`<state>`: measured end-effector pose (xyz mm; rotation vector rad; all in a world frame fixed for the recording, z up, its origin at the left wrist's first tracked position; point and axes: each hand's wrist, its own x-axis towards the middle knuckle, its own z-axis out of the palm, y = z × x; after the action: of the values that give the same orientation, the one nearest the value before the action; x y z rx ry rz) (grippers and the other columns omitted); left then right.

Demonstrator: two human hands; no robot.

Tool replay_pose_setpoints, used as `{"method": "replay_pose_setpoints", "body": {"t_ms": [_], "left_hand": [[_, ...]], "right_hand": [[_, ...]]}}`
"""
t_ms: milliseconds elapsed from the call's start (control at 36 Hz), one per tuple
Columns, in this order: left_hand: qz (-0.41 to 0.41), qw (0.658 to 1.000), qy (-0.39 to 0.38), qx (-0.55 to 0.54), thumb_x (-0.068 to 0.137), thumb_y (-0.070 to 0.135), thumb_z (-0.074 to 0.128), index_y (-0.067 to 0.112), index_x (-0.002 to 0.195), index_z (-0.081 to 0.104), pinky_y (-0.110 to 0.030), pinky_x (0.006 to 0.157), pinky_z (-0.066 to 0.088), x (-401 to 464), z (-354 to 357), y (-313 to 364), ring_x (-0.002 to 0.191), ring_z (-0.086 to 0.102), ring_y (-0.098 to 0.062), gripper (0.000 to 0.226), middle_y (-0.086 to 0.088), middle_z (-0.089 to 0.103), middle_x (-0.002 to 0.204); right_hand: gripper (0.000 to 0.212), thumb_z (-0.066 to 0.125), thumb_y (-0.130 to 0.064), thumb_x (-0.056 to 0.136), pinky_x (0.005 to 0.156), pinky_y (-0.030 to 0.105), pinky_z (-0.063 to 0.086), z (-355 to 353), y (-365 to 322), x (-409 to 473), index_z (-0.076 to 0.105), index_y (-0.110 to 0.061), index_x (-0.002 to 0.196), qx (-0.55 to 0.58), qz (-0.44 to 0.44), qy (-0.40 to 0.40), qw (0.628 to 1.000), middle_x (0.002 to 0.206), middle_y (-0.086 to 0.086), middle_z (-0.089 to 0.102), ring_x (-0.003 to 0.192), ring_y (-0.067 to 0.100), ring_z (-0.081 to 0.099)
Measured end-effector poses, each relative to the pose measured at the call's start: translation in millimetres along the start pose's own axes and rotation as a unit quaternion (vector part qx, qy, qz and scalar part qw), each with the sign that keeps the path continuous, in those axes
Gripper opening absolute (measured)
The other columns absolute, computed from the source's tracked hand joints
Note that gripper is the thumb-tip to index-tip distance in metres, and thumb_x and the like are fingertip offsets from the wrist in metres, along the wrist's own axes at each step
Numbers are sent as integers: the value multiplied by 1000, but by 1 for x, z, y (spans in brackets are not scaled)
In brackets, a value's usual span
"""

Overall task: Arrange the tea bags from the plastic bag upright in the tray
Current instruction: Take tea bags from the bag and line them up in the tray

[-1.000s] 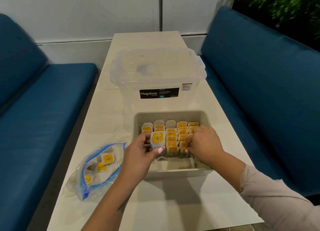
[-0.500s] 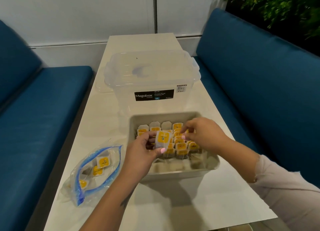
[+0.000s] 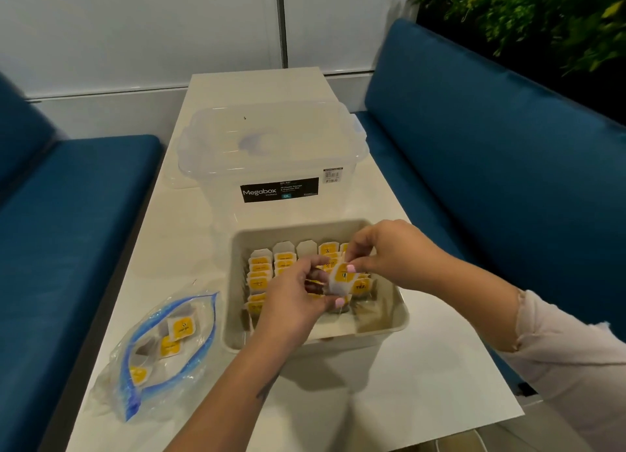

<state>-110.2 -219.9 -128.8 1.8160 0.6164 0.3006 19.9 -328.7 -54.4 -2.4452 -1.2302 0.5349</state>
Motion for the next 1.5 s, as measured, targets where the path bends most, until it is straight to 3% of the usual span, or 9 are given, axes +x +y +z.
{"method": "replay_pose_setpoints", "body": {"t_ms": [56,194,278,389,694,944,1250,1500], "left_hand": [[5,1000,5,28,62,5,85,32,115,57,-10,68,48,-1,-2,0,85,62,1,65,14,64,92],[26,995,51,80,67,7,82,38,114,56,-28,85,52,-6,-9,-7,94,57,2,62,21,62,98],[34,991,73,105,72,6,79,34,115,58,-30,88,51,-10,-10,-9,96,56,1,56,23,60,100],[36,988,81,129,76,7,76,33,117,58,-28,87,52,-14,-11,-8,98,56,-1,51,22,59,101],[43,985,98,136,79,6,73,34,116,59,-17,77,50,-19,-15,-9,95,57,1,49,24,59,99],[34,985,104,132,78,8,74,36,114,59,-27,79,55,-20,-15,-10,95,59,-2,48,21,62,102],[19,985,101,137,79,12,74,36,116,58,-15,76,51,-22,-19,-8,93,58,1,47,23,61,100],[23,986,98,129,79,10,74,36,116,58,-12,74,49,-21,-20,-5,93,57,2,48,23,61,100]], "right_hand": [[10,70,-32,84,59,13,37,-1,4,-2,71,-28,93,-43,-5,-1,999,92,-12,70,77,5,56],[10,66,-39,85,65,21,30,3,13,-4,70,-32,91,-163,-18,8,986,87,-10,64,80,10,51],[11,63,-45,85,76,26,30,12,19,-2,69,-36,90,-226,-22,15,974,88,-8,60,85,12,46],[13,60,-42,88,76,25,30,22,25,0,70,-37,94,-268,-25,24,963,95,-7,59,87,12,43],[22,59,-44,89,83,29,34,49,31,7,72,-31,101,-288,-13,46,956,101,-5,57,95,14,43],[27,56,-46,90,88,31,35,59,33,10,71,-29,104,-286,13,55,957,104,-3,56,97,14,42],[24,60,-44,88,86,29,33,60,37,11,70,-28,104,-285,27,54,957,103,-3,56,90,13,37],[13,64,-37,87,83,28,33,57,36,9,65,-31,97,-277,19,56,959,99,-4,55,91,14,41]]}}
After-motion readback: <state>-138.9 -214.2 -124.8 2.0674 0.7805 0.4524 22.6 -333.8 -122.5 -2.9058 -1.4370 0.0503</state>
